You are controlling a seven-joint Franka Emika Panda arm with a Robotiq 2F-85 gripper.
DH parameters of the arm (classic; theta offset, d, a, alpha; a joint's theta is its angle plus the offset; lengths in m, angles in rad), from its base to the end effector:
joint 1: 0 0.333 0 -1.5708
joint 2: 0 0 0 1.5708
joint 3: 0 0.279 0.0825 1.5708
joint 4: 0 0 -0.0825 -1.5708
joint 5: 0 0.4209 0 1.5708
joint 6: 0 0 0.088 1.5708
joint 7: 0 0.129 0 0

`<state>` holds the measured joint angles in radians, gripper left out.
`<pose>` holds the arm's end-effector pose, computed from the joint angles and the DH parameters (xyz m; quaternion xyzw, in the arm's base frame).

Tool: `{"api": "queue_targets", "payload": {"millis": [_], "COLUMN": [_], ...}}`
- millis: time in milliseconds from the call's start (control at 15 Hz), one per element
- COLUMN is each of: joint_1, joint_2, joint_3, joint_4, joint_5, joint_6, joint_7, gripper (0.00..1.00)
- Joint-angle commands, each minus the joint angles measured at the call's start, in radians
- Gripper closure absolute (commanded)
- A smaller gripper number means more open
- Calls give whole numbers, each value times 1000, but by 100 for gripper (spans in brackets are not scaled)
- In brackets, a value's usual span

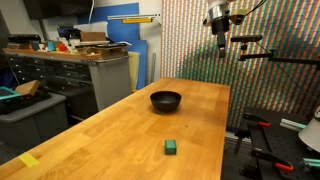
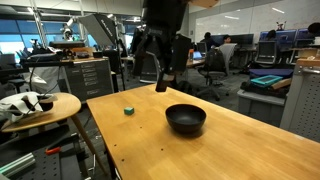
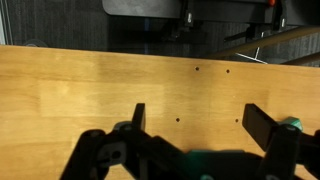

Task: Pick up the green object and put it in the bowl

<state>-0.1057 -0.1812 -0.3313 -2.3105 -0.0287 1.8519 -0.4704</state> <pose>0.4358 -0.2030 0.3163 -0.9892 -0.0291 0.1215 0.0766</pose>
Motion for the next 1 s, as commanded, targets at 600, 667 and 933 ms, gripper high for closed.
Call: {"api": "queue_targets", "payload": {"millis": [600,667,933], "joint_1": [15,20,53], "joint_2": [81,91,138], "joint_3": [153,167,232], "joint_4": [-26,-34,-75], "joint_5": [31,46,61], "joint_6": [173,208,340], "joint_7": [93,119,182], "gripper": [0,0,0]}}
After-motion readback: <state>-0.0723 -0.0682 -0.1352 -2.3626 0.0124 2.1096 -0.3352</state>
